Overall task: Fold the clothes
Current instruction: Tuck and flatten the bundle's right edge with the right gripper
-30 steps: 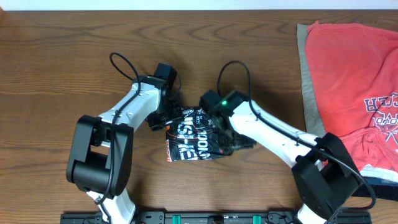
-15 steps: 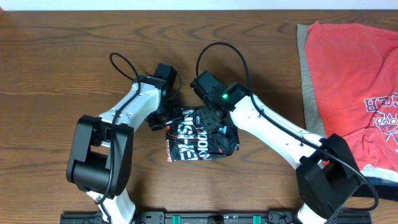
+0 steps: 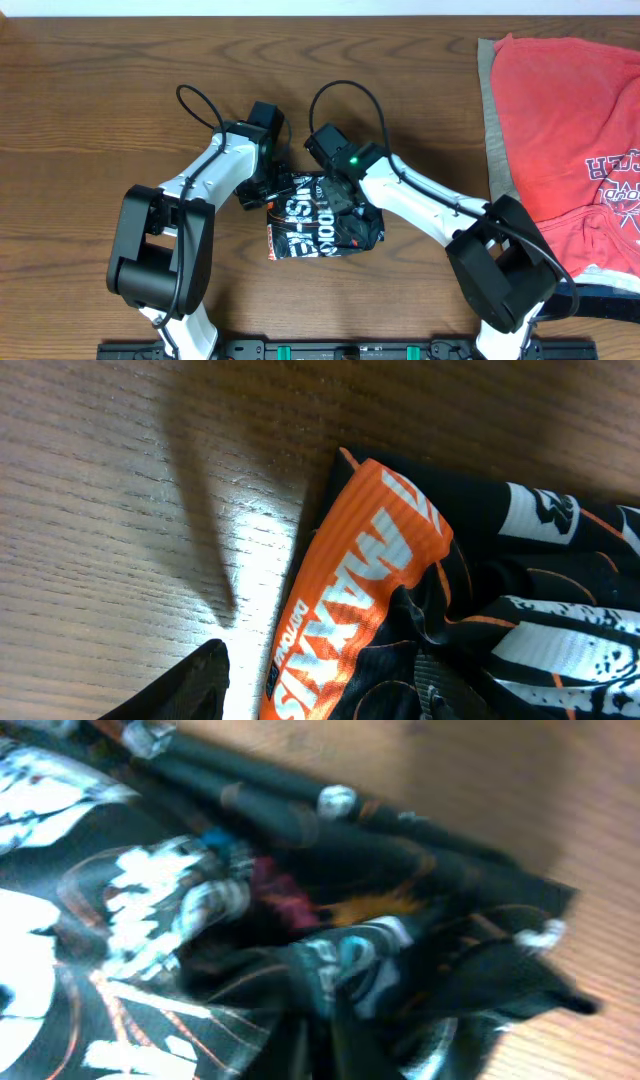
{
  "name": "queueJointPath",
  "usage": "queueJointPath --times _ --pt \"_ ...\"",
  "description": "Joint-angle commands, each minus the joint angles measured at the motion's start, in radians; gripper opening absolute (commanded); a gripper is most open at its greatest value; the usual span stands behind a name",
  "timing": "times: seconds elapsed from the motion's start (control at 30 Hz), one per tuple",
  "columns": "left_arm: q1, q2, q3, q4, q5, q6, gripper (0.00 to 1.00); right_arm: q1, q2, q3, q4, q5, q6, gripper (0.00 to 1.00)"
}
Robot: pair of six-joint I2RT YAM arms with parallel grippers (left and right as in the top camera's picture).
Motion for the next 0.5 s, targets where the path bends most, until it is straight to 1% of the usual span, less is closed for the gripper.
queueJointPath --times 0.0,0.07,0.1,0.17,0.2,0.3,0.37,0.47 --pt "-0.001 0.013 -0.009 -0.005 0.003 0.006 0.61 -0.072 0.002 0.0 0.027 0.142 0.035 0.01" --pt "-0.001 0.013 -0.009 -0.005 0.003 0.006 0.61 -0.116 0.002 0.0 0.038 0.166 0.035 0.02" --pt "-0.001 0.013 -0.009 -0.005 0.003 0.006 0.61 -0.138 0.002 0.0 0.038 0.173 0.035 0.06" --pt "-0.001 0.013 -0.009 -0.005 0.003 0.006 0.61 -0.188 0.002 0.0 0.036 0.154 0.035 0.33" --pt "-0.001 0.013 -0.009 -0.005 0.003 0.006 0.61 -0.206 0.002 0.0 0.035 0.127 0.034 0.42" --pt "-0.001 0.013 -0.009 -0.005 0.003 0.006 0.61 -0.243 0.0 0.0 0.016 -0.008 0.019 0.57" --pt "-0.001 0.013 -0.009 -0.005 0.003 0.006 0.61 -0.253 0.0 0.0 -0.017 -0.087 0.008 0.59" --pt "-0.001 0.013 -0.009 -0.005 0.003 0.006 0.61 -0.253 -0.001 0.0 -0.079 -0.099 0.008 0.59"
